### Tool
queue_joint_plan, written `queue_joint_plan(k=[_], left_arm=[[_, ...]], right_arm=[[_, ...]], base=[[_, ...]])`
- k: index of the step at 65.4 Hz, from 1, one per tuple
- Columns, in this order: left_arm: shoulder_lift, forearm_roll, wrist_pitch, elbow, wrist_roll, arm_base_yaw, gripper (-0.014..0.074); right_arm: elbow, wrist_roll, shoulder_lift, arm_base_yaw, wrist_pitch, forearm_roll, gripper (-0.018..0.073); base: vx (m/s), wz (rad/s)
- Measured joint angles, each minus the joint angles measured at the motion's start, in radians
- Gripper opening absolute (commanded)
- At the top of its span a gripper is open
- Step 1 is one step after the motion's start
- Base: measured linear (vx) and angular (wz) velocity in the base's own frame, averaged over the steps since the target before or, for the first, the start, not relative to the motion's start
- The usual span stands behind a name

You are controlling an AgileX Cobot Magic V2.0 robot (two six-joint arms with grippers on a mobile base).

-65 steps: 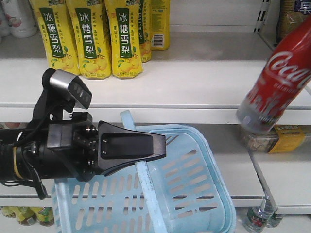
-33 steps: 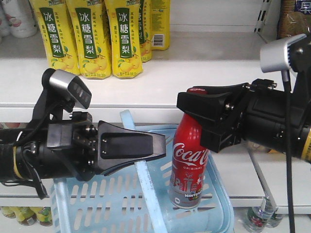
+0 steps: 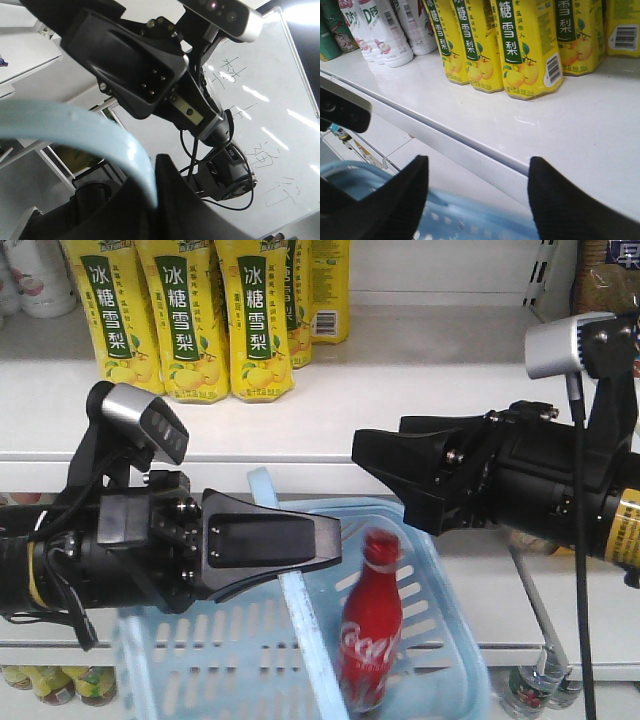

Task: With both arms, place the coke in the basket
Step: 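Withdraw the right gripper up and away from the basket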

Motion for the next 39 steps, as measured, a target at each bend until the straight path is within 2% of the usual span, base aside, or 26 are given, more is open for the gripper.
queue_joint_plan(k=[7,13,21,26,39], left_arm=[[0.006,0.049,0.030,0.014,-0.002,-0.001,-0.0006],[0.005,0.054,0.031,0.014,-0.002,-0.001,-0.0006],[0.005,0.038,0.016,0.014,-0.002,-0.001,-0.0006],[0.005,0.030,0.015,0.014,-0.002,-0.001,-0.0006],[0.005,0.030,0.016,0.014,-0.002,-0.001,-0.0006]], right_arm=[[0.000,0.000,-0.002,0.000,0.044,0.000,0.0540],[0.000,-0.001,-0.031,0.000,0.087,0.003,0.0461],[0.000,-0.011,-0.122,0.000,0.124,0.006,0.0217],[0.014,-0.025,-0.190,0.000,0.137,0.012,-0.0003],[0.231,-0.085,-0.386,0.000,0.172,0.017,-0.0005]], base=[[0.00,0.00],[0.00,0.00],[0.00,0.00],[0.00,0.00],[0.00,0.00]])
